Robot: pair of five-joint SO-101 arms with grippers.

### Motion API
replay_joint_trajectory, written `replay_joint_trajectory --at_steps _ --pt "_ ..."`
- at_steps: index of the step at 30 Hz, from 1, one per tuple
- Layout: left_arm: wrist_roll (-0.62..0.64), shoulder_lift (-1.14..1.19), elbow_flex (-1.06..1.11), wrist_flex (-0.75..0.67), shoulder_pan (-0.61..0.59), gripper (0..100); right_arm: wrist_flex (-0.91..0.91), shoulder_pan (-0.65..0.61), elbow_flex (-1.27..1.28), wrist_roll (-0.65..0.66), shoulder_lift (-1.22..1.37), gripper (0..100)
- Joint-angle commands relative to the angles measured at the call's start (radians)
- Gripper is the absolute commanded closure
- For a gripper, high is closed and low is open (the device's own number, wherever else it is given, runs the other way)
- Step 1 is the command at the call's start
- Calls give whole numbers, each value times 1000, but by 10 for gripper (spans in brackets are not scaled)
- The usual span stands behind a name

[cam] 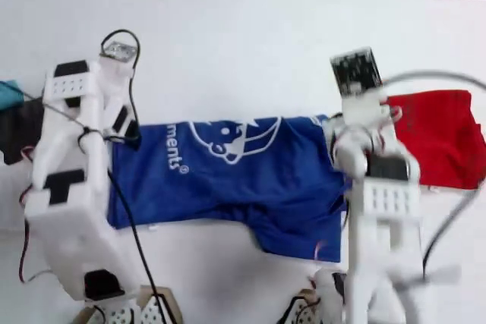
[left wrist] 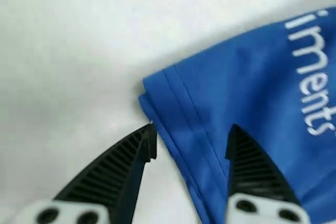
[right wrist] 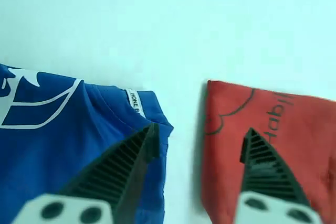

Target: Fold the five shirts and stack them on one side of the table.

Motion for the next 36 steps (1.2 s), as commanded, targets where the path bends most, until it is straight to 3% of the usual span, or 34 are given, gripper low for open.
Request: replay_joint_trajectory --at_steps 1,10,21,24,28,30,36 --pt "8 98 -102 -2 8 766 -16 -28 -193 -23 315 747" --pt "8 207 -151 -2 3 766 130 -168 -522 -72 777 745" --pt "8 209 -151 26 32 768 128 -68 -617 -71 997 747" --pt "8 209 -153 41 68 823 147 -64 -635 -68 1018 755" --pt "8 209 -147 46 95 986 165 -64 -649 -66 1021 898" --pt "8 210 -154 63 101 974 162 -59 -651 -66 1020 984" --pt "-2 219 -255 92 94 974 143 -38 -655 -66 1020 978"
